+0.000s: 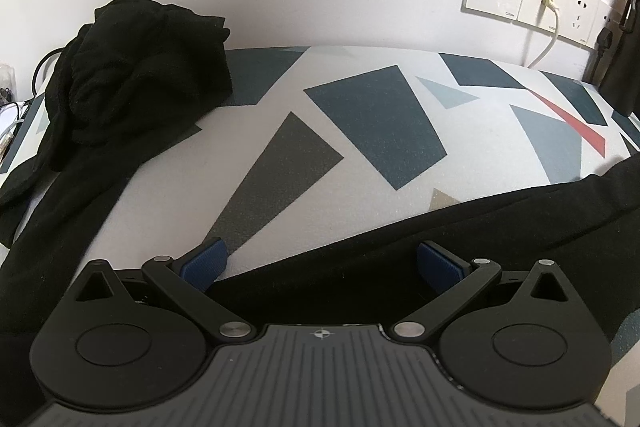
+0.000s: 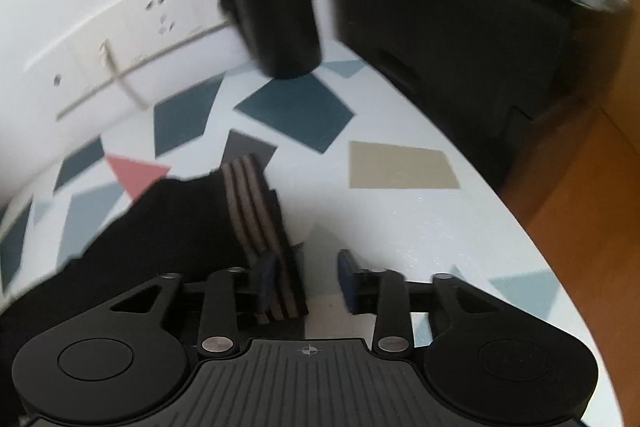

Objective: Fold clothes

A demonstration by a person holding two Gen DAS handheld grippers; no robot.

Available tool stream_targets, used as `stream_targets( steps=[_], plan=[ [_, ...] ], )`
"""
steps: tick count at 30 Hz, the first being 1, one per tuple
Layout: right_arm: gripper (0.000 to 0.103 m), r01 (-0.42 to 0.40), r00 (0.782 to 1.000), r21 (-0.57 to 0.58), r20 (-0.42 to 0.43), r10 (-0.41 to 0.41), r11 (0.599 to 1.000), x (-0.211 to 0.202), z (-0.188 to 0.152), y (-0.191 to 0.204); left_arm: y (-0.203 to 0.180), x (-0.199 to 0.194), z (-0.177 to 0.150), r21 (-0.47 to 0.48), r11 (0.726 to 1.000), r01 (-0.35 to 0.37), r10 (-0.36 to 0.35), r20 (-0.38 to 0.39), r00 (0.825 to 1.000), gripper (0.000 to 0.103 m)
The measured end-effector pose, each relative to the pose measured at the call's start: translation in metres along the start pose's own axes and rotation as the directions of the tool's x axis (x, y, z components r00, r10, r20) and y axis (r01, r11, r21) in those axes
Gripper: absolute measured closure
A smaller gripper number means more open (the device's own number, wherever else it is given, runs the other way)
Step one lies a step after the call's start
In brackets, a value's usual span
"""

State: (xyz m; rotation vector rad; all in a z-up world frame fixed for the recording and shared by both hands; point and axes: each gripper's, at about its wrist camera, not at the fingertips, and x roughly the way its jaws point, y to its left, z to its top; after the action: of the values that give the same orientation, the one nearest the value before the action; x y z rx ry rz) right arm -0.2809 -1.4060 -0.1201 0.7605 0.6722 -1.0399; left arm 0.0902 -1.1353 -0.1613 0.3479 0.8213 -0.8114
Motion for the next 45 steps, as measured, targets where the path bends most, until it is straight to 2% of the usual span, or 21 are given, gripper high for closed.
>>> stream_targets(
  steps=[1,2,3,6,10,14,16,17,18,21,23,27,28,30,32,35,37,38,41,43,45],
  plan=[
    [0.062,-0.012,1.000,0.028,-0.003,0.012,1.000,-0.004,-0.001,-0.001,0.000,0.000,0.000,0.000,1.000,0.001,-0.001,0.001,1.000,0.000],
    [0.052,-0.039,0.999,0.083,-0.013,0.040,0.996,-0.007,-0.002,-0.003,0.000,0.000,0.000,0.000,1.000,0.001,-0.001,0.002,1.000,0.000],
    [0.046,-0.069,0.997,0.146,-0.023,0.073,0.987,-0.010,-0.003,-0.004,0.000,0.000,-0.001,-0.001,1.000,0.001,-0.001,0.003,1.000,0.000],
    [0.046,-0.108,0.989,0.306,-0.061,0.133,0.946,0.001,-0.011,-0.008,0.000,-0.001,-0.002,-0.003,1.000,0.001,-0.001,0.007,1.000,0.000],
    [0.046,-0.138,0.971,0.505,-0.098,0.216,0.852,0.017,-0.022,-0.014,0.001,-0.003,-0.004,-0.003,1.000,0.002,-0.002,0.010,1.000,0.000],
    [0.044,-0.122,0.979,0.524,-0.075,0.188,0.843,0.032,-0.014,-0.010,0.001,-0.006,-0.005,0.000,1.000,0.009,-0.009,0.000,1.000,0.000],
    [0.063,-0.102,0.986,0.465,-0.071,0.151,0.880,0.038,-0.004,-0.004,0.001,-0.009,-0.007,0.004,1.000,0.023,-0.023,-0.006,1.000,0.000],
    [0.092,-0.094,0.989,0.428,-0.064,0.133,0.899,0.042,0.002,-0.001,0.000,-0.010,-0.008,0.006,0.999,0.033,-0.033,-0.009,0.999,0.000],
    [0.093,-0.097,0.991,0.399,-0.045,0.125,0.912,0.045,0.010,-0.002,0.001,-0.012,-0.008,0.006,0.999,0.045,-0.045,-0.012,0.999,0.000],
    [0.094,-0.061,0.998,0.352,0.032,0.053,0.934,0.045,0.026,-0.009,0.005,-0.018,-0.010,-0.038,0.994,0.106,-0.107,-0.018,0.994,0.000],
    [0.094,-0.005,0.997,0.315,0.076,-0.020,0.949,0.042,0.033,-0.017,0.008,-0.022,-0.011,-0.068,0.988,0.138,-0.139,-0.021,0.990,0.000],
    [0.093,0.071,0.993,0.296,0.072,-0.097,0.952,0.042,0.035,-0.041,0.007,-0.027,-0.017,-0.057,0.986,0.158,-0.160,-0.024,0.987,0.000],
    [0.090,0.101,0.990,0.284,0.065,-0.125,0.953,0.041,0.034,-0.044,0.006,-0.029,-0.018,-0.053,0.986,0.160,-0.162,-0.025,0.986,0.000],
    [0.069,0.171,0.977,0.258,0.077,-0.197,0.951,0.035,0.030,-0.046,0.007,-0.032,-0.021,-0.054,0.984,0.167,-0.169,-0.028,0.985,0.000],
    [0.068,0.175,0.971,0.213,0.124,-0.204,0.961,0.024,0.027,-0.041,0.010,-0.036,-0.024,-0.062,0.982,0.177,-0.179,-0.033,0.983,0.000],
    [0.068,0.111,0.973,0.068,0.198,-0.122,0.992,0.007,0.022,-0.016,0.018,-0.046,-0.030,-0.070,0.981,0.178,-0.181,-0.036,0.983,0.000],
    [0.068,0.015,0.979,-0.066,0.202,-0.001,0.998,0.006,0.020,0.009,0.026,-0.056,-0.034,-0.081,0.985,0.152,-0.154,-0.022,0.988,0.000],
    [0.068,-0.042,0.982,-0.150,0.178,0.068,0.988,0.010,0.018,0.025,0.030,-0.061,-0.036,-0.089,0.987,0.133,-0.134,-0.013,0.991,0.000],
    [0.068,-0.156,0.976,-0.354,0.085,0.198,0.922,0.025,0.002,0.071,0.041,-0.071,-0.043,-0.116,0.990,0.085,-0.084,0.013,0.996,0.000],
    [0.069,-0.216,0.968,-0.453,0.017,0.251,0.865,0.035,-0.008,0.100,0.044,-0.071,-0.046,-0.124,0.989,0.077,-0.076,0.012,0.997,0.011],
    [0.063,-0.253,0.962,-0.524,-0.049,0.268,0.813,0.048,-0.018,0.123,0.048,-0.072,-0.049,-0.131,0.989,0.069,-0.068,0.011,0.998,0.019]
  ],
)
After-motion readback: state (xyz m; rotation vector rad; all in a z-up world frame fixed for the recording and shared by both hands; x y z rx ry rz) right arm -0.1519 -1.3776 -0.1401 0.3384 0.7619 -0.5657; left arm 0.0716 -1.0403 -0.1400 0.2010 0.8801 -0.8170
